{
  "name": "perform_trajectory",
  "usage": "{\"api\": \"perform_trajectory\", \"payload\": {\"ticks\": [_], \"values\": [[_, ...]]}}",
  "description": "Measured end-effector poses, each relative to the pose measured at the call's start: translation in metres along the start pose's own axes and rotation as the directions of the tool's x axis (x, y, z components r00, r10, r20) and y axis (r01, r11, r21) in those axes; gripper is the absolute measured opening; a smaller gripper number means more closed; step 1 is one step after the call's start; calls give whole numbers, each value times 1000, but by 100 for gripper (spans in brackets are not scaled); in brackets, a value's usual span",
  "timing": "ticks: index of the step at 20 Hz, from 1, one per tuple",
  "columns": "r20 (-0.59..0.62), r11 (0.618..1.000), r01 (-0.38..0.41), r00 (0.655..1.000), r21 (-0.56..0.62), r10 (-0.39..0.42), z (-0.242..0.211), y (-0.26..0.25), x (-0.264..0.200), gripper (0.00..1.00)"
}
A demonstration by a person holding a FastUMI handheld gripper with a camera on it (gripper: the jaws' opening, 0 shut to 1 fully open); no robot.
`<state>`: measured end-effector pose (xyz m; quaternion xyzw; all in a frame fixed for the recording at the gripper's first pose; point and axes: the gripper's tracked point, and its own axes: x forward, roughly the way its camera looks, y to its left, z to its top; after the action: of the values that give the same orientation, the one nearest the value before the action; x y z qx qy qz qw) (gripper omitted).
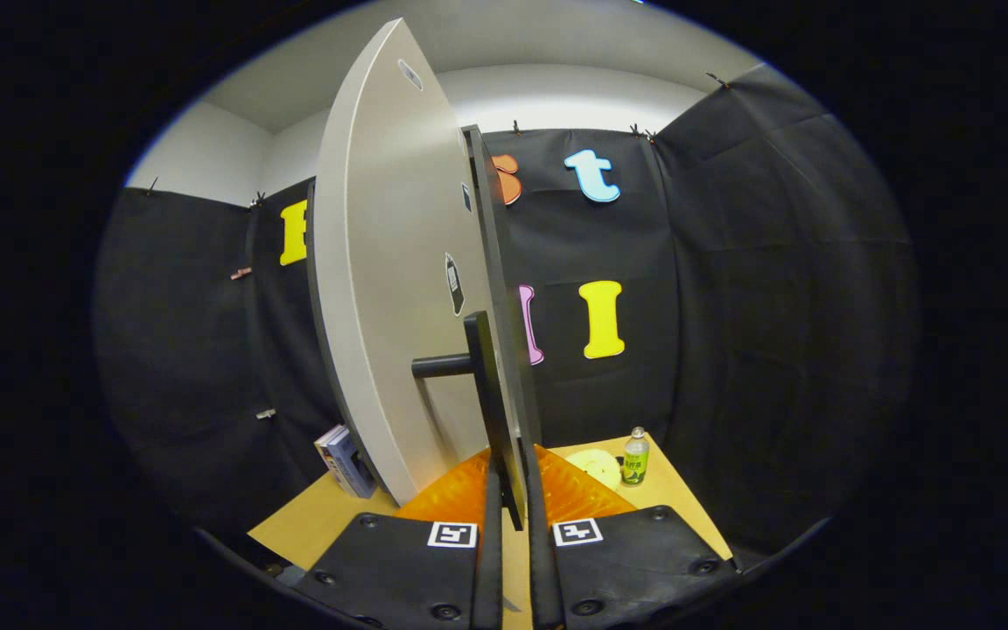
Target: Open the shoe cabinet door, grab the shoes and put them into the shoe cabinet, then close the shoe cabinet door.
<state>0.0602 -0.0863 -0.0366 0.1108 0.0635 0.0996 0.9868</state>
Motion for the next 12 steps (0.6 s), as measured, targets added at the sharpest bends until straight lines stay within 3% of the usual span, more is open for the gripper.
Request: {"api": "perform_trajectory", "payload": {"ticks": [2,12], "values": [[-1,1000,-17,1000,-6,17,0,1,2,17],[14,994,77,997,-72,-76,-4,3,-17,17]]}}
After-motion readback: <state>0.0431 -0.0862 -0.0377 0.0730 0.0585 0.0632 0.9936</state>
